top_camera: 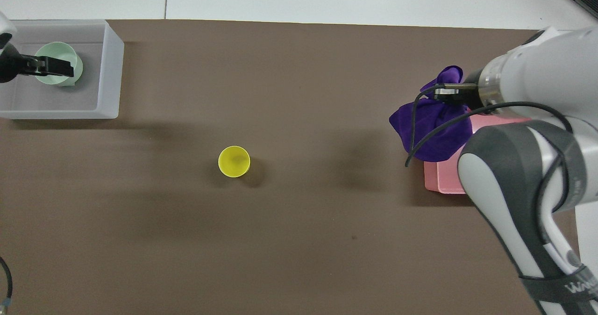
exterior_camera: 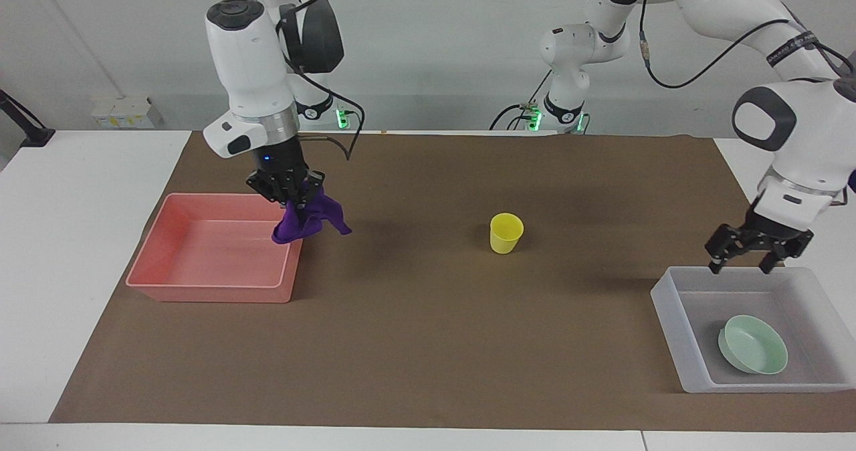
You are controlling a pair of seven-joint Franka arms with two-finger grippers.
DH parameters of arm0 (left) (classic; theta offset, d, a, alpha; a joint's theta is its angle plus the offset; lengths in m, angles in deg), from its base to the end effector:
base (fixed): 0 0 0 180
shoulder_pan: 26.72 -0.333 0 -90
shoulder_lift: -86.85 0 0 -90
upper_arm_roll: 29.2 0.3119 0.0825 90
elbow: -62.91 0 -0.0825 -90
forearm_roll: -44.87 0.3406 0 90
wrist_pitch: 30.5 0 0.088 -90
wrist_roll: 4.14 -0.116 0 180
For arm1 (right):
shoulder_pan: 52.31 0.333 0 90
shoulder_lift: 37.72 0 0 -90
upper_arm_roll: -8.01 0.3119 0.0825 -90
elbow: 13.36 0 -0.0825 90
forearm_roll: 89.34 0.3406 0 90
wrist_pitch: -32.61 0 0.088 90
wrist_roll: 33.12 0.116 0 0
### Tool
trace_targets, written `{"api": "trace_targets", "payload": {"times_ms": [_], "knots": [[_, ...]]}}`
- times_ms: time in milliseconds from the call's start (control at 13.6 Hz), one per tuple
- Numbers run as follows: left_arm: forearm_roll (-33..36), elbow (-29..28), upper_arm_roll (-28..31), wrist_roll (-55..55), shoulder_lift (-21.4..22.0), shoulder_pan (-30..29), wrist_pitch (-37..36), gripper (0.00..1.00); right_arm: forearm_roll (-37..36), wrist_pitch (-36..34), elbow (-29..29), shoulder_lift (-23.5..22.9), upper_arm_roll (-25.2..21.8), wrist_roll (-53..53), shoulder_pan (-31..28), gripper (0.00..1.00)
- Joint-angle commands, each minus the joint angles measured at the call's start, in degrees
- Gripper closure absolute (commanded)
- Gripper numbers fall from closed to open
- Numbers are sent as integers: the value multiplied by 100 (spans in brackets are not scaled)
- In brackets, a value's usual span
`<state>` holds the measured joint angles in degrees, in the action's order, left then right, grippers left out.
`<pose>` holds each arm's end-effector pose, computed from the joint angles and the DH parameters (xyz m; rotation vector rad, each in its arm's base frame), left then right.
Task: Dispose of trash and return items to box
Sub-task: 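Drop the cloth into the pink box while the left gripper reaches the cup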
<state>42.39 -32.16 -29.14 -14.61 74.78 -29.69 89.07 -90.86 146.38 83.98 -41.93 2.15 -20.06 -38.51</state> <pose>0.6059 0.0295 0.5049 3.1039 -0.1750 0.3435 0.5605 0.0781 0.5561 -3.1141 0.1249 -0.3379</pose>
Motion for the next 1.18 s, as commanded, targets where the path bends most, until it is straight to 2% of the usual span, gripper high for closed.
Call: {"api": "trace_targets", "payload": {"times_ms": [0, 147, 368, 515, 809, 956, 1103], "knots": [[107, -1581, 73, 368, 1152, 506, 76, 0, -68, 4, 75, 17, 68, -740, -613, 100], [108, -1996, 64, 729, 1347, 937, 146, 0, 2, 74, 285, 26, 68, -1225, -1000, 100], [108, -2593, 64, 1274, 1523, 1570, 671, 0, 3, 653, 891, 44, 68, -1683, -1449, 100], [107, -2902, 64, 1757, 1497, 1939, 1199, 0, 3, 1136, 1251, -35, 68, -1737, -1546, 100], [108, -2964, 64, 2461, 1207, 2520, 1525, 0, 11, 1893, 1902, -202, 68, -1702, -1617, 100], [108, -3323, 56, 2506, 1285, 2757, 1622, 0, 11, 1991, 2053, -395, 68, -1675, -1626, 100], [99, -3596, 56, 2611, 1207, 2899, 2383, 0, 12, 2349, 2158, -623, 68, -1675, -1722, 100]]}}
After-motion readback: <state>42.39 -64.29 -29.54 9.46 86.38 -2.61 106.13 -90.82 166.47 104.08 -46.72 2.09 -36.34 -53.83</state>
